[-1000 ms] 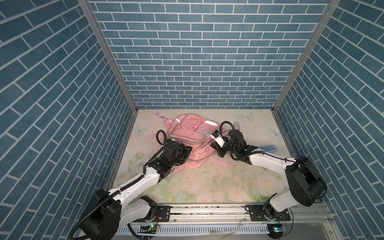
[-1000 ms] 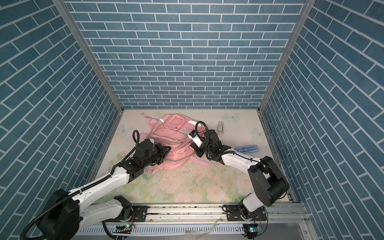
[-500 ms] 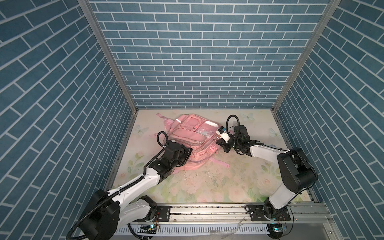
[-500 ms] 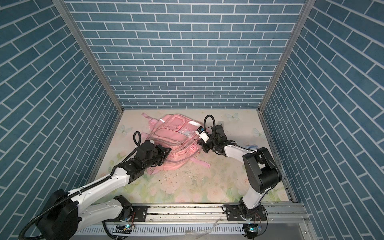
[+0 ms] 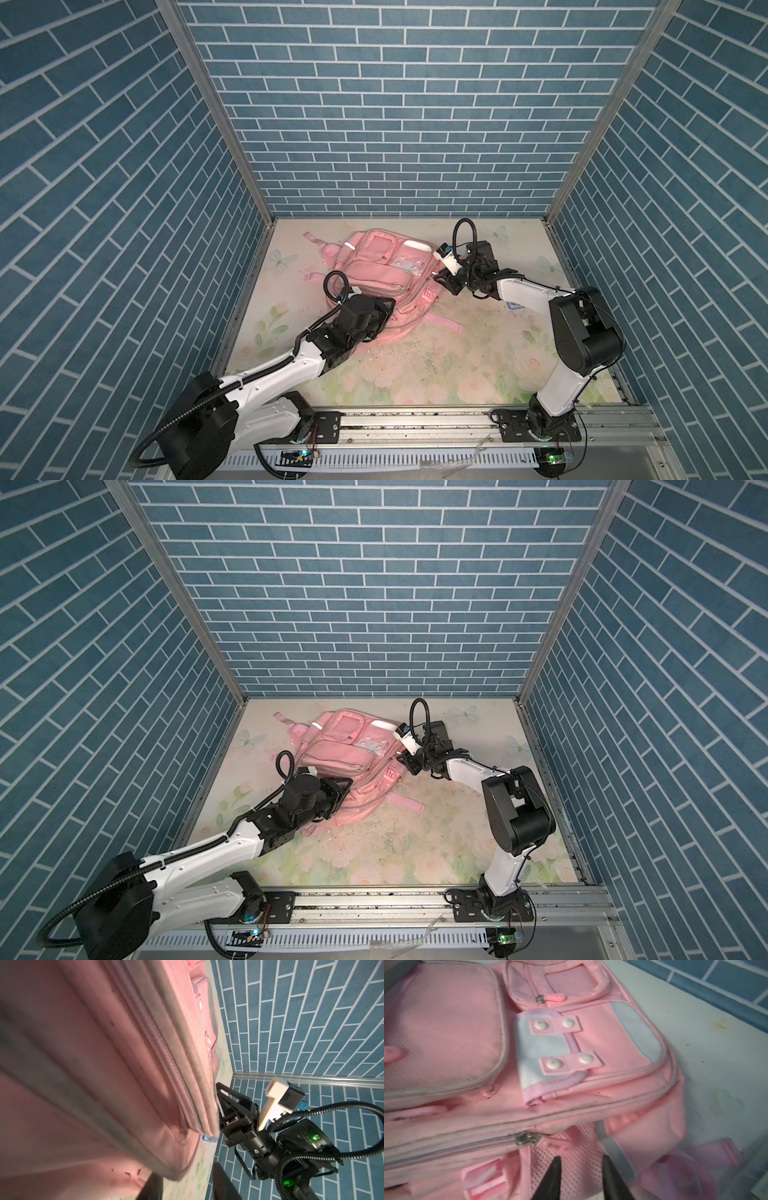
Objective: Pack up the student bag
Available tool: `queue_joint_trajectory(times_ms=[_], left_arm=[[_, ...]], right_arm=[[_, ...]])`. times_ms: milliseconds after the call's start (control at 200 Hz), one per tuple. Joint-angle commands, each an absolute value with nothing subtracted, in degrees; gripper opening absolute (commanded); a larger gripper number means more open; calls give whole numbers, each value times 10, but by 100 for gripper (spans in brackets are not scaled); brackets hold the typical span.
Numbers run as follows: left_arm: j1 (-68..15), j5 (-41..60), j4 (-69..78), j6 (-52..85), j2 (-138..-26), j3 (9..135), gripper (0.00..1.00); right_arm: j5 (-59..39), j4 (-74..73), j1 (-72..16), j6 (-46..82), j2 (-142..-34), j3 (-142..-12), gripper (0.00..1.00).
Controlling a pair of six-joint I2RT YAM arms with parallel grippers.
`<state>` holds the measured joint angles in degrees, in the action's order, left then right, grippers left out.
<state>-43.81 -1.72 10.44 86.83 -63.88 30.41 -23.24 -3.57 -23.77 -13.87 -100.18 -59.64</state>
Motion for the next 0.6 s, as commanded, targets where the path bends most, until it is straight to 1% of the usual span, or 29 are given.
queue_joint_trajectory(times_ms=[0,80,170,280,365,420,470,530,595], left_arm=[[-439,-35,54,810,-608,343,51],[-438,-47,0,764,-584,363,55],[-427,-56,-54,715,-555,381,57],[-383,-11,-136,622,-544,426,56],[-353,11,-209,512,-560,472,56],[-341,16,-235,417,-576,504,56],[-335,20,-248,335,-592,526,56],[-330,69,-241,211,-613,542,56],[-330,101,-241,108,-634,552,56]], right_arm=[[-218,-45,-223,-105,-954,-575,43],[-217,-48,-216,-87,-917,-559,48],[-203,-23,-212,-71,-883,-558,50],[-166,-17,-211,-25,-840,-535,54],[-155,-31,-211,17,-804,-492,56],[-164,-45,-211,34,-782,-460,56],[-165,-54,-211,58,-762,-436,58],[-140,-52,-222,75,-740,-414,61],[-103,-50,-255,52,-714,-392,62]])
